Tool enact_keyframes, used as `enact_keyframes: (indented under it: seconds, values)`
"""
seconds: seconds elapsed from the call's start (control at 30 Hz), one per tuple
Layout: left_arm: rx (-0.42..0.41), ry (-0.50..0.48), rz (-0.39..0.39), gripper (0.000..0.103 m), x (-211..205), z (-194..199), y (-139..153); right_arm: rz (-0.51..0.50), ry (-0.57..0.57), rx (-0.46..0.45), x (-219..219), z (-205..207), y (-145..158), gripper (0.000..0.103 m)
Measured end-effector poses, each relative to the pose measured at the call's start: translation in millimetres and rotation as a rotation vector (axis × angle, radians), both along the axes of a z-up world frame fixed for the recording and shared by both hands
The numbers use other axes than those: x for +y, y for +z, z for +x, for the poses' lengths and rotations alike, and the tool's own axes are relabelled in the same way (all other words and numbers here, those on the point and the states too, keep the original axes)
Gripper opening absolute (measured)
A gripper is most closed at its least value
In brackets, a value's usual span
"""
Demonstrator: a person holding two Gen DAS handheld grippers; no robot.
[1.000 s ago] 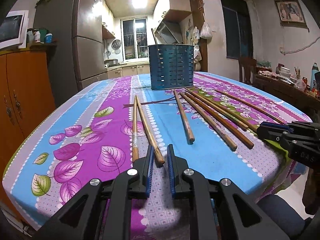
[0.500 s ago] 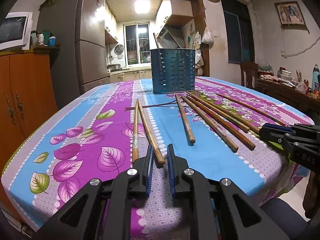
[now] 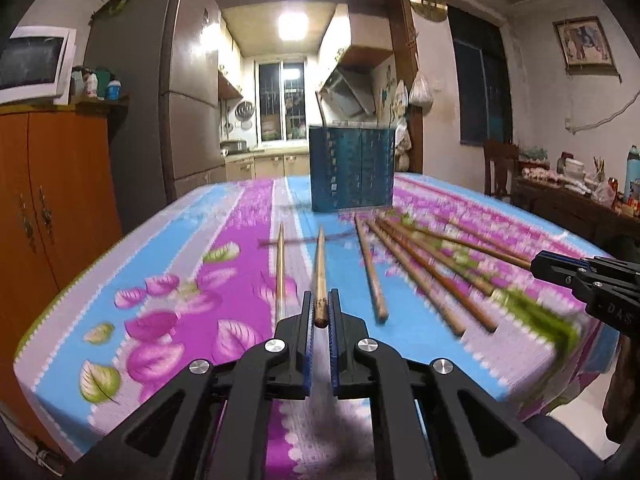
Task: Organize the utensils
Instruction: 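Grasp a chopstick with the left tool while the right tool grasps another and lifts, then lower the held chopsticks into the blue holder with both tools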
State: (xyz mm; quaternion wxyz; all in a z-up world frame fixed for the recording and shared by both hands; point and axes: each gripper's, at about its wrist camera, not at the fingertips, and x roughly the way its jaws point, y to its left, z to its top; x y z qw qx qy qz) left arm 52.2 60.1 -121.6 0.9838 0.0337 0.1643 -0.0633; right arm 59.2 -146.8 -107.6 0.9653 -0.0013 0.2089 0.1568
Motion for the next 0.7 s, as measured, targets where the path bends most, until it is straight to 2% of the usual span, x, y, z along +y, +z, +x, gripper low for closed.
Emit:
enact_keyframes:
  seconds: [0.2, 0.43, 0.6, 0.7]
  values:
    - [-0.116, -0.031, -0.004, 0.008, -4.5, -10.8, 51.1, -0.025, 0.01, -0.117, -10.9, -6.5, 49.7, 0.005]
    - [-0.214, -0.076, 0.001, 0.008, -14.1, -1.0, 105.3, -0.068, 0.056, -0.224, -11.5, 2.9, 103.5, 0.005]
    - [-0.242, -0.1, 0.01, 0.008, -22.3, 14.1, 134.9, -0.079, 0.094, -0.238, -8.7, 16.5, 130.1, 0.005]
    - [-0.229, -0.108, -0.006, 0.008, -23.8, 27.8, 148.0, -0.065, 0.112, -0.227, -10.5, 28.8, 143.1, 0.005]
